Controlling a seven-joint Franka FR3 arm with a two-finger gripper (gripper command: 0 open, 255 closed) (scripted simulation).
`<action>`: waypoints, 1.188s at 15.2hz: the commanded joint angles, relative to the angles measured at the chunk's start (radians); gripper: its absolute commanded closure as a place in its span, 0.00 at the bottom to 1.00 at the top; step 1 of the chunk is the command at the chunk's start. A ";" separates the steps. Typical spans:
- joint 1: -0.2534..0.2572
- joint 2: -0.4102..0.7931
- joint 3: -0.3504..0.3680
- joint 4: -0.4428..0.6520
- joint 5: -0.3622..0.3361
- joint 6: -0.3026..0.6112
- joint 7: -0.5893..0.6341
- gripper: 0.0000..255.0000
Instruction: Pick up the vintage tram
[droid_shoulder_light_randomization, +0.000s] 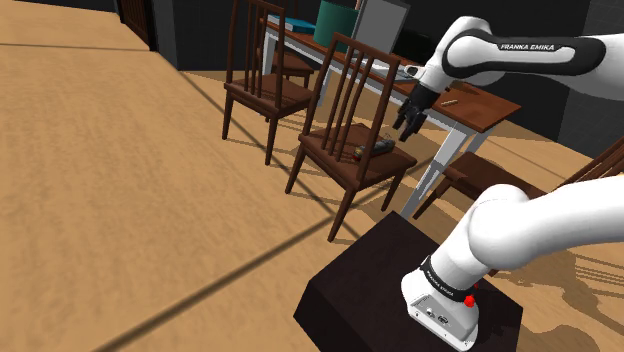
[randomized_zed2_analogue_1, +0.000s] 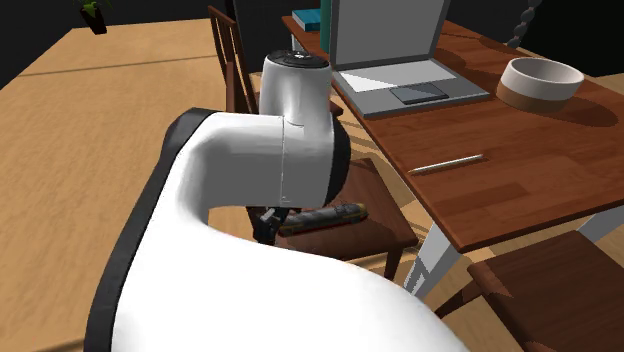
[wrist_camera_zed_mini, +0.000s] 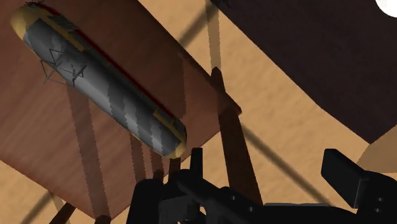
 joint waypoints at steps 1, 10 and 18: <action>0.030 0.064 -0.069 0.021 -0.018 0.042 -0.121 0.00; 0.248 0.447 -0.400 0.201 0.094 0.212 -0.697 0.00; 0.300 0.737 -0.492 0.280 0.362 0.294 -1.047 0.00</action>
